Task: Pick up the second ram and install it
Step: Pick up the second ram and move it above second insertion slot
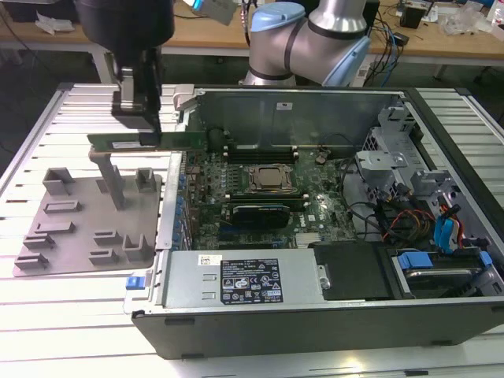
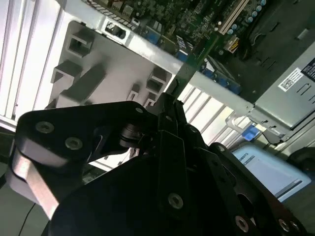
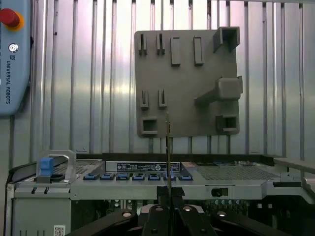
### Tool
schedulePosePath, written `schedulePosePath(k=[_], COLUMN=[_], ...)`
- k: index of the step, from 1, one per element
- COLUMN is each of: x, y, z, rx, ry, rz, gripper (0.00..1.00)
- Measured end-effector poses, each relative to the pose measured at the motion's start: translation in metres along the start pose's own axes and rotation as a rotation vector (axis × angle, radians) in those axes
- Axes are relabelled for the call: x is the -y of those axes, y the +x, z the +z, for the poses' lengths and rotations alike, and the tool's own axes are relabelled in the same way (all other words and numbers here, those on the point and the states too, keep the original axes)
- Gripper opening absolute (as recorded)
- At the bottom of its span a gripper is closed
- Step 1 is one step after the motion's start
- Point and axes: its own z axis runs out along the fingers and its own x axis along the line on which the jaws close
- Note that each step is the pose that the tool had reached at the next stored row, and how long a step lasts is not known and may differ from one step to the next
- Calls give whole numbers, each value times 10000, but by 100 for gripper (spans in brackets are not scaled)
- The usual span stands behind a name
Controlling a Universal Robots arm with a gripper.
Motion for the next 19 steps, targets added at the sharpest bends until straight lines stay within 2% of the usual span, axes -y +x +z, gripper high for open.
schedulePosePath(k=[1, 4, 10, 15, 17, 19], x=[65, 176, 541, 751, 800, 901], y=[1, 2, 7, 10, 10, 7], z=[-3, -7, -24, -34, -36, -41], rx=[0, -2, -4, -5, -5, -5], ry=[-1, -2, -11, -15, -17, -21], rz=[1, 0, 1, 1, 1, 2], gripper=[11, 11, 11, 11, 11, 11])
